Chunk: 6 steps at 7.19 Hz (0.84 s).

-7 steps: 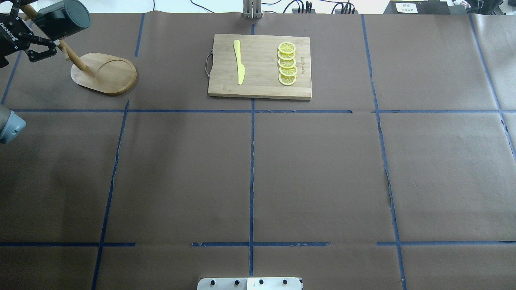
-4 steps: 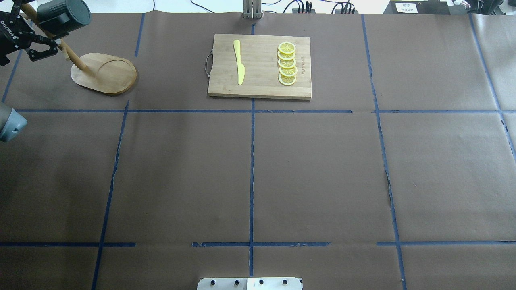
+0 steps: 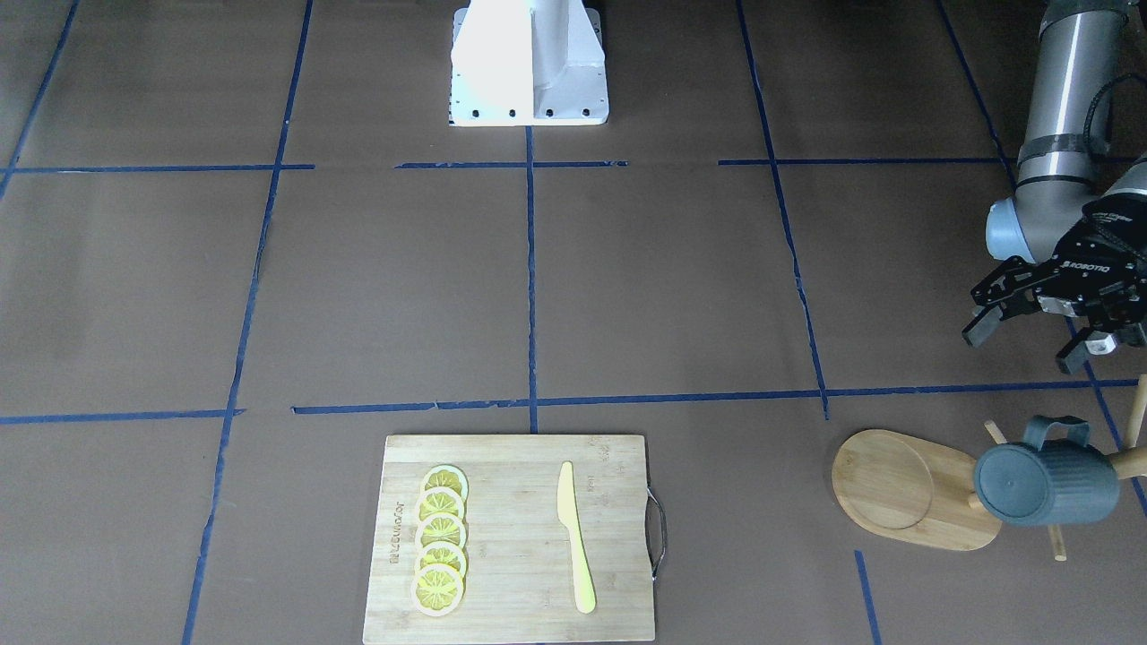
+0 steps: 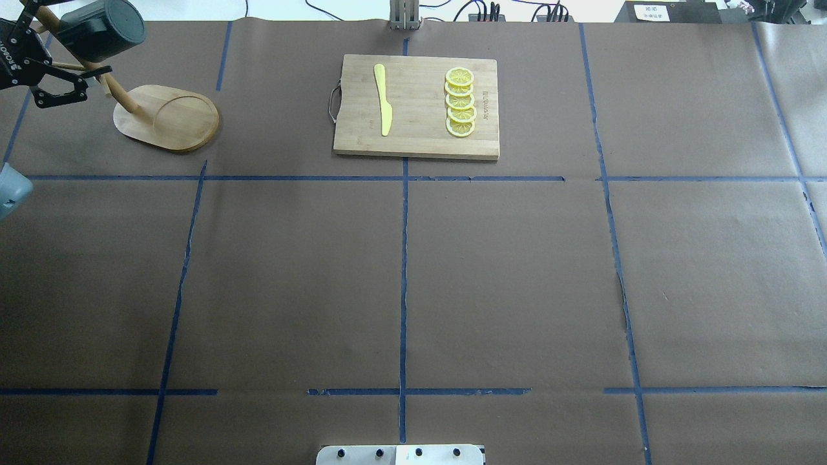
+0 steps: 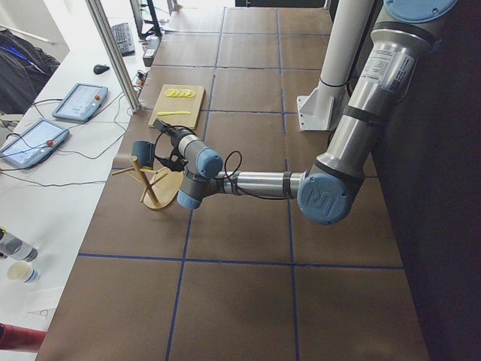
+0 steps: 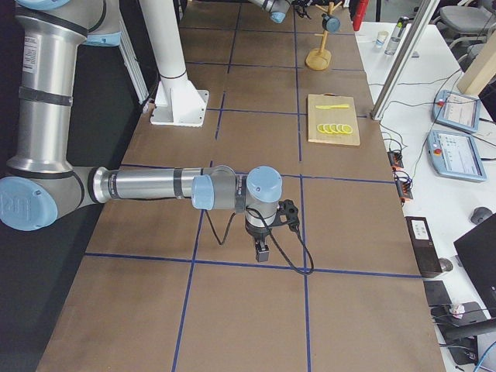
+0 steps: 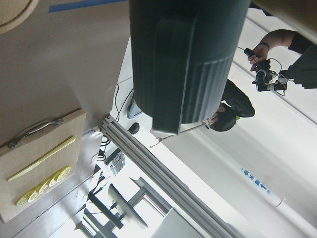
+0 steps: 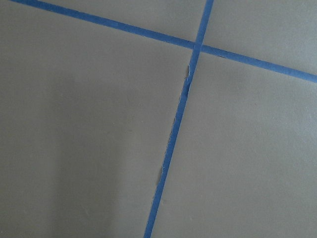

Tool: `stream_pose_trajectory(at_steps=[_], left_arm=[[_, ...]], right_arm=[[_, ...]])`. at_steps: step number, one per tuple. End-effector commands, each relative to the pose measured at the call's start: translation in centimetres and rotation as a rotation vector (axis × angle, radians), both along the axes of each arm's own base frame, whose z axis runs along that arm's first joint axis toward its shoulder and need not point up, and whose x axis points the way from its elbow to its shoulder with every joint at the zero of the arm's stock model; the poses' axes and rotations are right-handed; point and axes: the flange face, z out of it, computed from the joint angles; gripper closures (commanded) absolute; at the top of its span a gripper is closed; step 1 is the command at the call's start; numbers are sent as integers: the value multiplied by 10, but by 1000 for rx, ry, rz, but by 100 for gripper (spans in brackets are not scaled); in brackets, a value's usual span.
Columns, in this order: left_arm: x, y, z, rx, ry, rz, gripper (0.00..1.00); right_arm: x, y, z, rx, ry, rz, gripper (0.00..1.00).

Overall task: Hang cup on storage rack
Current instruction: 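Open the left gripper and release the mug on the peg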

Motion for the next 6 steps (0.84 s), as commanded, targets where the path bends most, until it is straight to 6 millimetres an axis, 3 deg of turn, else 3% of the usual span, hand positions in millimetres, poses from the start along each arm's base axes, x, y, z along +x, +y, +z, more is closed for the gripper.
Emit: stream_pose_trajectory(at_steps=[1, 3, 6], left_arm=[[-11, -2, -10, 261, -328, 55, 0], [-20, -9, -13, 489, -568, 42, 0], [-17, -5, 24, 731, -829, 21, 0]], right_arm=[[0, 0, 1, -4, 0, 1, 0], [0, 0, 2, -6, 0, 1, 0], [-1, 0, 2, -7, 1, 1, 0]])
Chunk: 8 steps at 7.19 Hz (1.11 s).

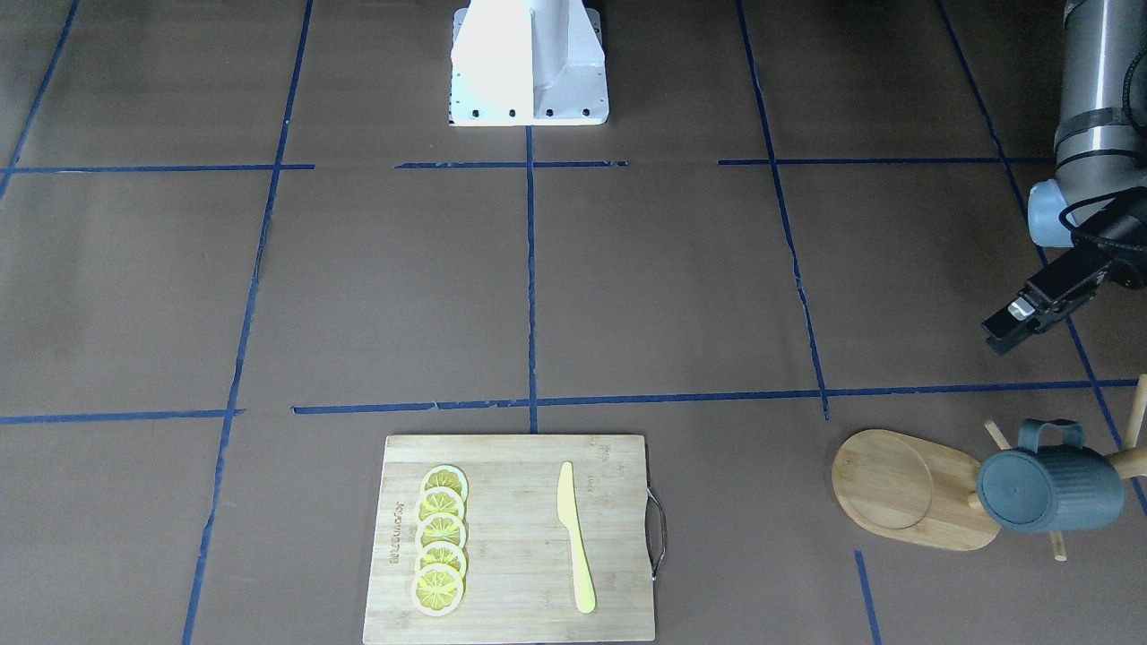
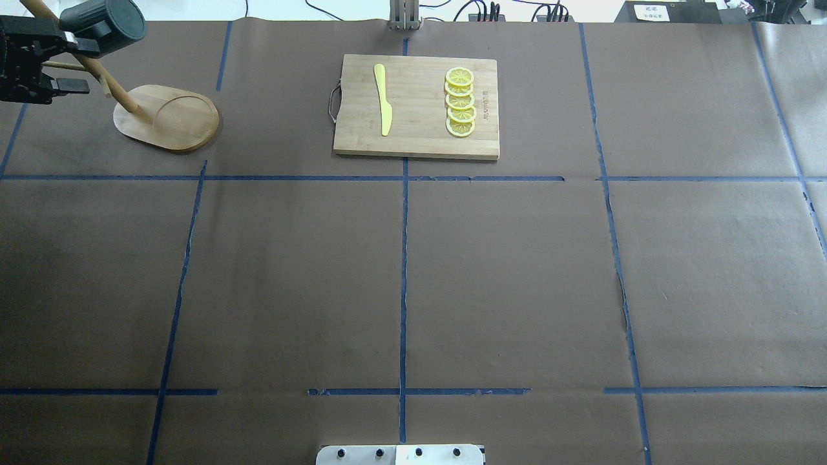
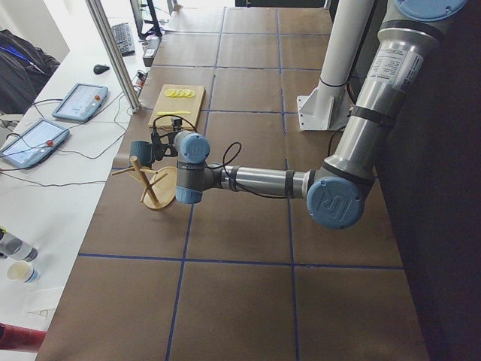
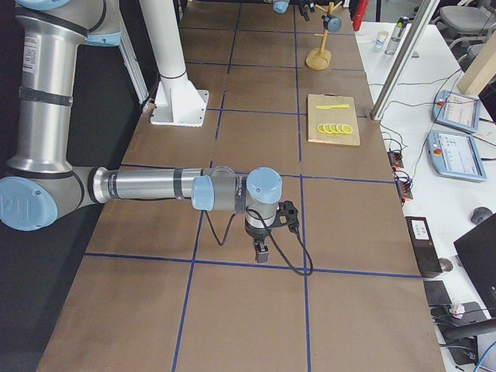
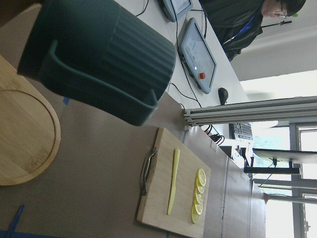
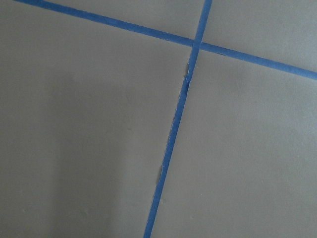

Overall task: Hang cup on storage rack
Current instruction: 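Open the left gripper and release the mug on the peg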

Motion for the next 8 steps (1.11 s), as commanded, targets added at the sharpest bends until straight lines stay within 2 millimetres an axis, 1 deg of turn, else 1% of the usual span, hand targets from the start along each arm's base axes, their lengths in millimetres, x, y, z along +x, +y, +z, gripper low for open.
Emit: stream_pose_trajectory(at_steps=[1, 2, 3, 4, 6, 7, 8], left_arm=[[-2, 8, 39, 177, -205, 9, 0], [-5, 13, 60, 238, -292, 24, 0], [-10, 15, 76, 301, -379, 41, 0], [-23, 10, 88, 359, -469, 51, 0], [-59, -6, 107, 450, -643, 77, 0], [-69, -7, 122, 470, -714, 107, 0], [-89, -11, 133, 493, -786, 140, 0]], right_arm=[[0, 0, 1, -2, 0, 0, 0], [0, 0, 1, -2, 0, 0, 0], [0, 0, 1, -2, 0, 0, 0], [0, 0, 1, -2, 0, 0, 0], [0, 0, 0, -1, 0, 1, 0], [0, 0, 0, -1, 0, 1, 0], [0, 0, 1, -2, 0, 0, 0]])
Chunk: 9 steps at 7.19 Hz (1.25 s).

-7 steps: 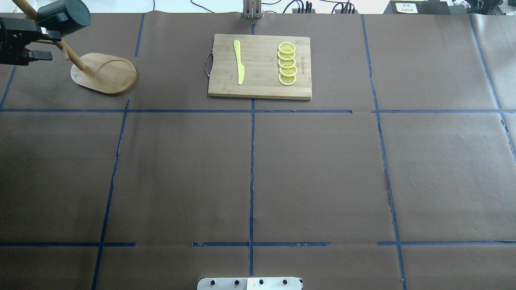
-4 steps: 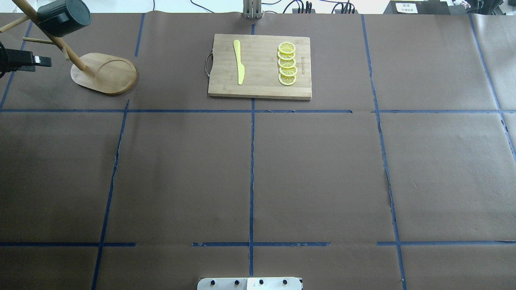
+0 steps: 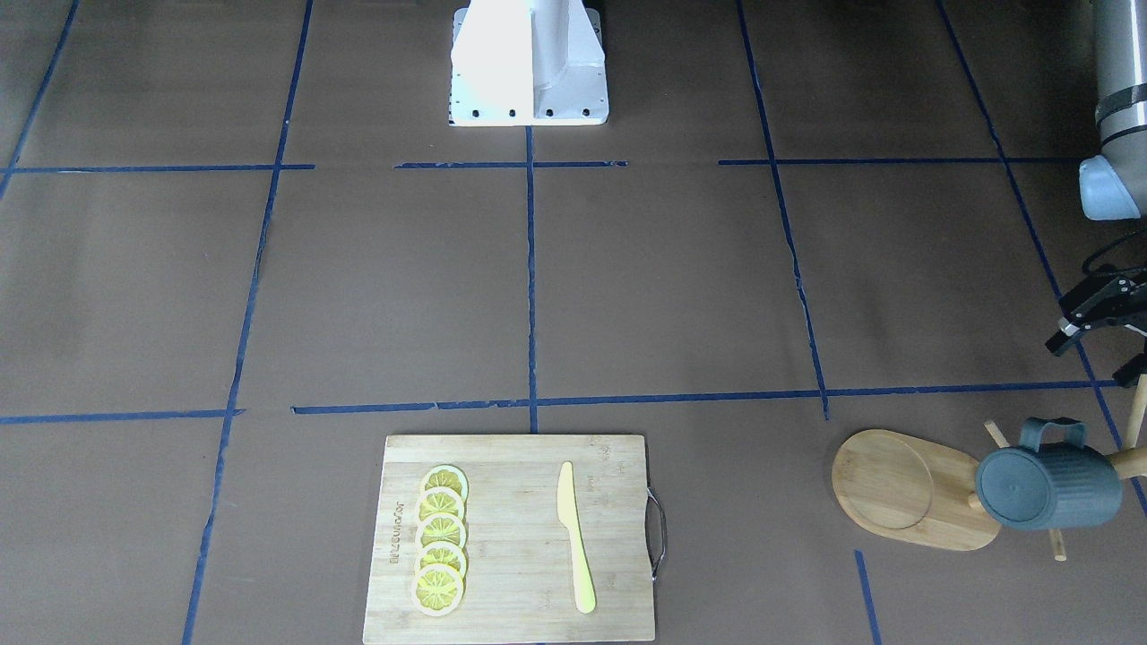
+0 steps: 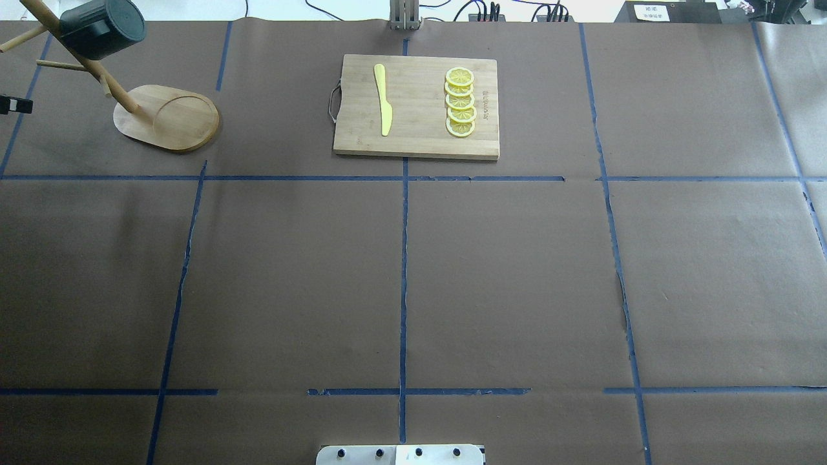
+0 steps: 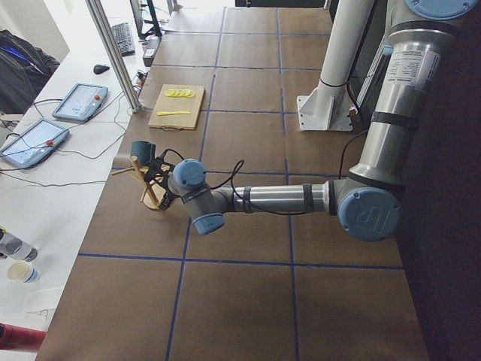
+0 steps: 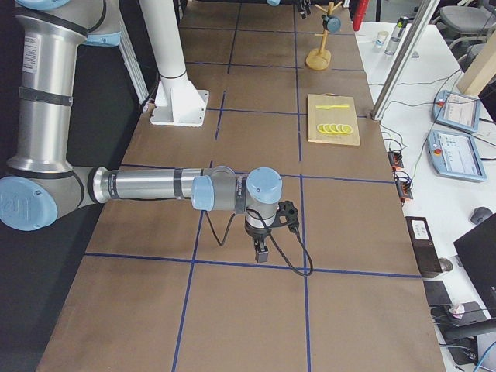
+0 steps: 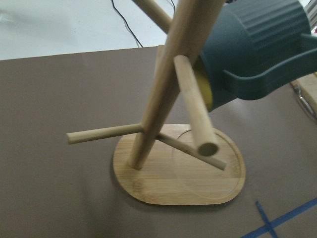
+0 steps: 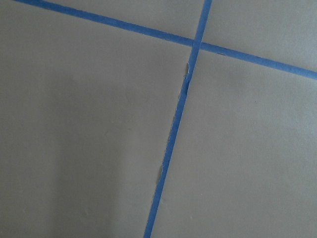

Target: Hang cup on storage rack

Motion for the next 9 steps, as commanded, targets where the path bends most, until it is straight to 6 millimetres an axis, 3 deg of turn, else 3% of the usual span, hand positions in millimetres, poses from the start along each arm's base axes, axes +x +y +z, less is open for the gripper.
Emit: stream_pose_trajectory(at_steps=[1, 3, 5, 6, 7, 8, 9], left_arm=[[-37, -8, 26, 34, -171, 63, 0], [-49, -17, 33, 19, -341, 111, 0], [-86, -12, 19, -173, -395, 132, 0], [-91, 3, 18, -289, -383, 155, 0], [-96, 41, 42, -371, -311, 172, 0], [-121, 74, 70, -497, -216, 105, 0], [-124, 101, 91, -561, -224, 85, 0]], right_arm=[[0, 0, 1, -1, 0, -1, 0], [0, 0, 1, -1, 0, -1, 0], [0, 1, 1, 0, 0, -3, 0], [0, 1, 1, 0, 0, -3, 0], [0, 1, 1, 1, 0, -4, 0], [0, 1, 1, 1, 0, -4, 0], [1, 1, 0, 3, 0, -3, 0]])
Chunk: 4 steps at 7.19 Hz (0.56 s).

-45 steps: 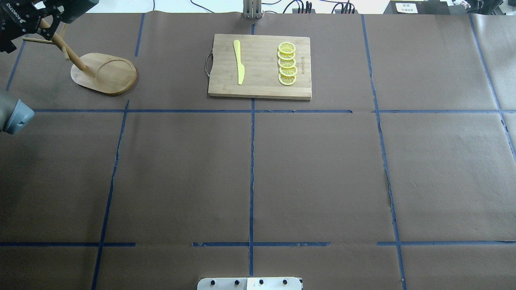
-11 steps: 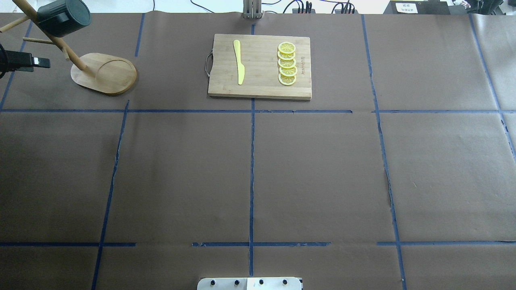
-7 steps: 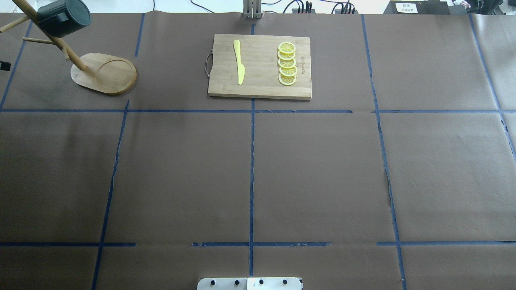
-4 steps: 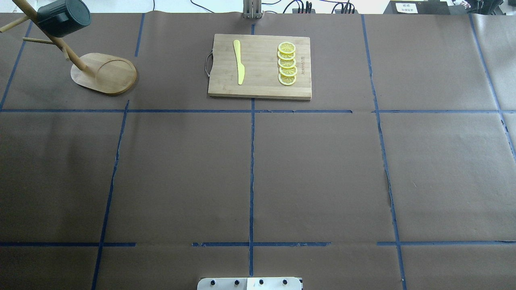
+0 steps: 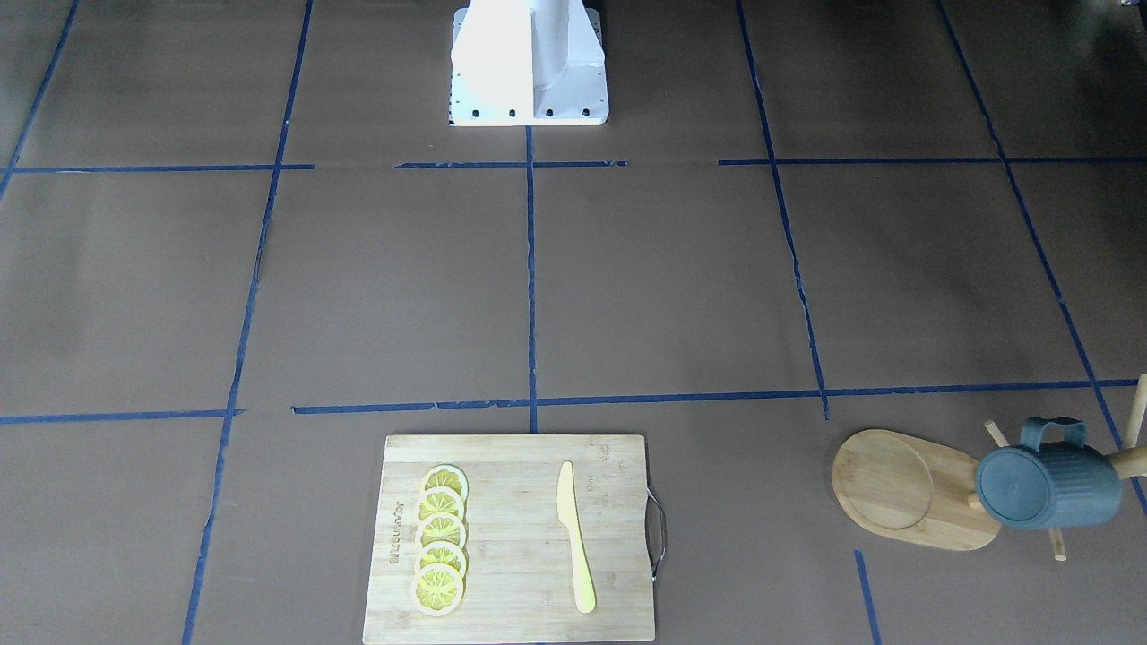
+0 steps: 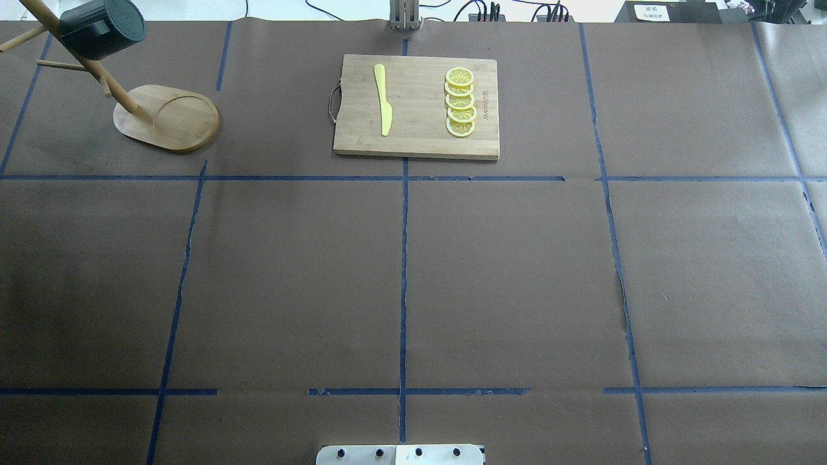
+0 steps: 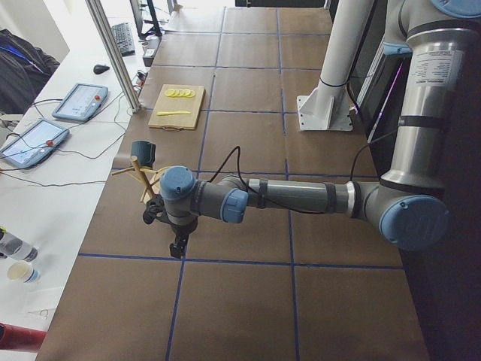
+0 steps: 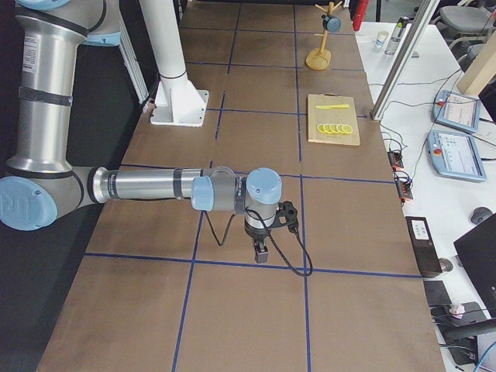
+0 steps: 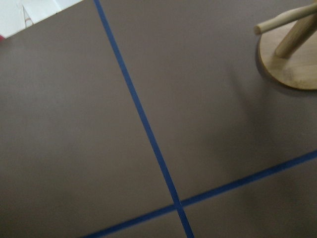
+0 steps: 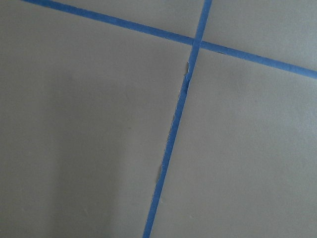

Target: Hang cup on storage rack

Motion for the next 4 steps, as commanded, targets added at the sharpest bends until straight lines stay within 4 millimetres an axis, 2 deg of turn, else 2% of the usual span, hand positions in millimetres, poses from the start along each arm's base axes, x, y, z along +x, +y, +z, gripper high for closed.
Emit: stream_pose_trajectory(at_steps=[1, 4], left_arm=[[-19, 51, 45, -119, -98, -66, 0], [-10, 54, 30, -114, 33, -51, 0]], right_arm=[[0, 1, 0, -2, 0, 2, 0], [0, 1, 1, -5, 0, 3, 0]])
